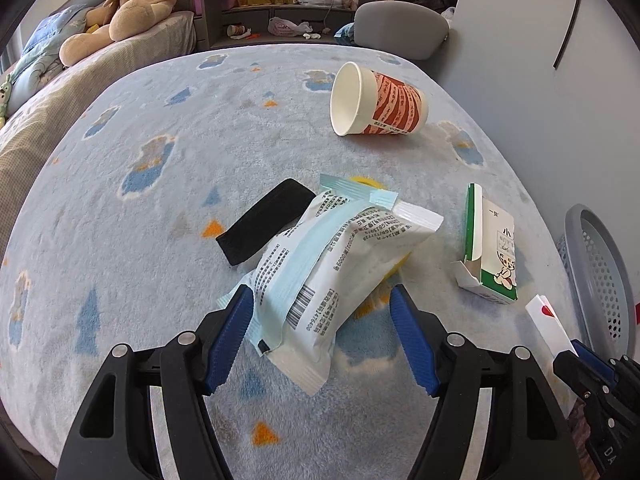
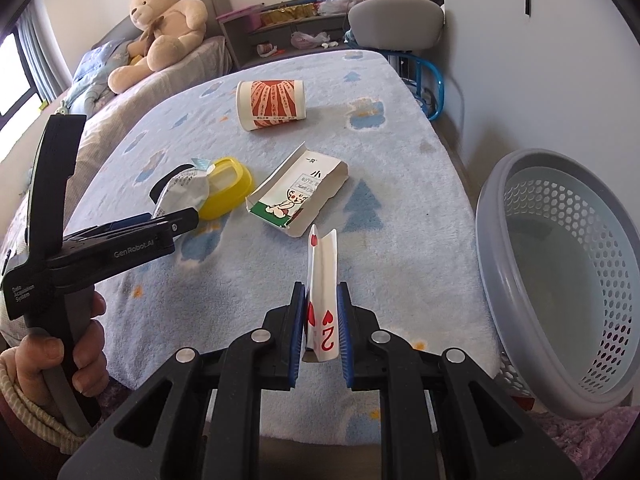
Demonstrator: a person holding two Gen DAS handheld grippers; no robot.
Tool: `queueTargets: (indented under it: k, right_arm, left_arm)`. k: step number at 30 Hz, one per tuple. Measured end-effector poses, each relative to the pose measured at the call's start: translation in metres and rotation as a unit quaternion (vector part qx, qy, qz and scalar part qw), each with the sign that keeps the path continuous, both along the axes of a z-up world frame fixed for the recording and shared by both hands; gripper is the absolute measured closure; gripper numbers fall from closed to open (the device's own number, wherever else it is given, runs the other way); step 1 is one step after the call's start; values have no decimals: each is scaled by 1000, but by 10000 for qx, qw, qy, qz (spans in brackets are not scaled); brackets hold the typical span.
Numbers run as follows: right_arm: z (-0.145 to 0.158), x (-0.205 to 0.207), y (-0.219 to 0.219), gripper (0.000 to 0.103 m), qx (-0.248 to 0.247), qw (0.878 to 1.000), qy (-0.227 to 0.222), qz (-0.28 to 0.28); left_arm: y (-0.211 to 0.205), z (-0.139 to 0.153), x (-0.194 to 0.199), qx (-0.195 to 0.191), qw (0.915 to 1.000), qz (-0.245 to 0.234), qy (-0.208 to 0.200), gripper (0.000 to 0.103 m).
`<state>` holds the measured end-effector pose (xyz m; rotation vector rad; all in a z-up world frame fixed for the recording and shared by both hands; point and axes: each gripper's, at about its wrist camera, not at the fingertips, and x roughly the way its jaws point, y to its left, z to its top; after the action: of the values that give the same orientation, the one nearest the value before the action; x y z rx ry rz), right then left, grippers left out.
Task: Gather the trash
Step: 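Grasp the white-blue wrapper with the left tool while the right tool holds the card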
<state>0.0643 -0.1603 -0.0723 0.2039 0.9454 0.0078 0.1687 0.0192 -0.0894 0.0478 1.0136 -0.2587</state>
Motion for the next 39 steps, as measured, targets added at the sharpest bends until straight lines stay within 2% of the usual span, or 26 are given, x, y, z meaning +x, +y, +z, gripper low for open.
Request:
queueTargets:
  k: [3,4,6,8,11,21,28,33,39]
  right_arm:
    - [0,0,0,87,-2,10000,-3,14]
    - [0,0,0,87,-7,10000,-5,15]
    - [0,-1,0,87,3,10000,-1,11]
    - [0,-1,0,87,11,10000,2,4]
    - [1,-2,-1,87,17,10000,-8,6]
    - [8,-11,-3,87,32,9999,-98,2]
    - [17,-20,-8,87,64,9998,-199,-15]
    - [26,-31,-15,87,41,9996,-288,-31]
    - [41,-48,-37,87,70,9989,-428,-155]
  left_arm:
    - [0,-4,2,-1,10000,19,29,39]
    - [0,-4,2,-3,10000,25,38,45]
    - [2,-3,0,-23,10000,35,27,49]
    - [4,-2,-2,-57,10000,45,31,61]
    - [8,0,-8,-95,9999,79,9,67]
    - [21,18,-34,-229,9992,263,-205,69]
    - [21,33,-64,-190,9984,382,-365,69]
    - [8,36,-84,-171,9984,400,-372,69]
    - [-24,51,-103,-261,9985,197,-440,69]
